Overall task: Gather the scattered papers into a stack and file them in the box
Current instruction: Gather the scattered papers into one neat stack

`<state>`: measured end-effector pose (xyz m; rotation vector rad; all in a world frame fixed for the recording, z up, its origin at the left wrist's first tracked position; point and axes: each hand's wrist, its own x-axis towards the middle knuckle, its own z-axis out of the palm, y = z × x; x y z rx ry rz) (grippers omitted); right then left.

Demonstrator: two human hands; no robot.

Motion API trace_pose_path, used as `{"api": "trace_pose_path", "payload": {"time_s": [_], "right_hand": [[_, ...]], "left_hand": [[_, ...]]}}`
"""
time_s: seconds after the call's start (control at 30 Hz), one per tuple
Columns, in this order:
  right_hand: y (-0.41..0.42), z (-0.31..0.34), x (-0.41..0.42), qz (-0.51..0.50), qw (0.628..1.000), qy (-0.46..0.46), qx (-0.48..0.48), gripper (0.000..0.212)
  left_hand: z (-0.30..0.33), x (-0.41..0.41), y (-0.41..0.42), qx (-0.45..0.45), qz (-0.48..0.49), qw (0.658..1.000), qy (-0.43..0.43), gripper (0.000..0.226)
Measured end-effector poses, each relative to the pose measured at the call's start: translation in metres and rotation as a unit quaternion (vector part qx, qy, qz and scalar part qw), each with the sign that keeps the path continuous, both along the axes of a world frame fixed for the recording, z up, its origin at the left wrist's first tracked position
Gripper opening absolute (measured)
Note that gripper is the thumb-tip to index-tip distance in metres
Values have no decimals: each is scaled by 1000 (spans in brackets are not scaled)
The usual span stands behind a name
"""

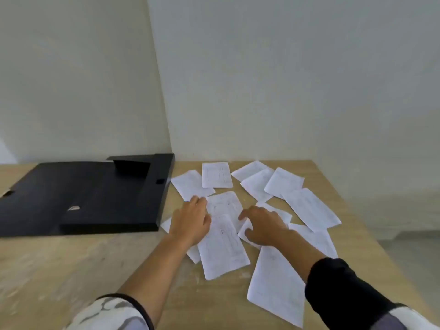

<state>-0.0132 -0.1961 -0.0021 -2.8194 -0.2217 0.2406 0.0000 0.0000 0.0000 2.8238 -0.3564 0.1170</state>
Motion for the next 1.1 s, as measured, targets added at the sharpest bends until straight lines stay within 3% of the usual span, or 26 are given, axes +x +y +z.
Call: {"api": "trace_pose_path", "payload": {"time_s": [0.13, 0.23, 0.4, 0.53, 0.7, 0.9, 1.0, 1.1], "right_hand": [[-20, -22, -23, 53, 996, 63, 46, 59], [-37, -28, -27, 75, 992, 66, 71, 69], [-58, -38, -22, 62, 997, -18, -45, 66], [-47, -49, -8, 18, 992, -87, -86, 58], [-25, -52, 14, -36, 997, -66, -26, 47], [-49, -53, 17, -62, 995, -31, -72, 67], [-43, -57, 21, -51, 998, -27, -26, 65], [-25, -58, 28, 33, 999, -21, 27, 61]], "left_hand": [[-36, -16, -7, 87, 23, 986, 141, 57], [-46, -17, -7, 93, 28, 989, 111, 65], [-47, -20, -9, 62, 77, 993, 60, 61], [-48, -28, -13, 54, 180, 980, 59, 65], [-53, -26, -20, 66, 187, 975, 97, 68], [-55, -12, -28, -50, 179, 977, 103, 58], [-53, -8, -31, -128, 219, 965, 71, 64], [-54, -6, -33, -187, 223, 956, 46, 71]]}}
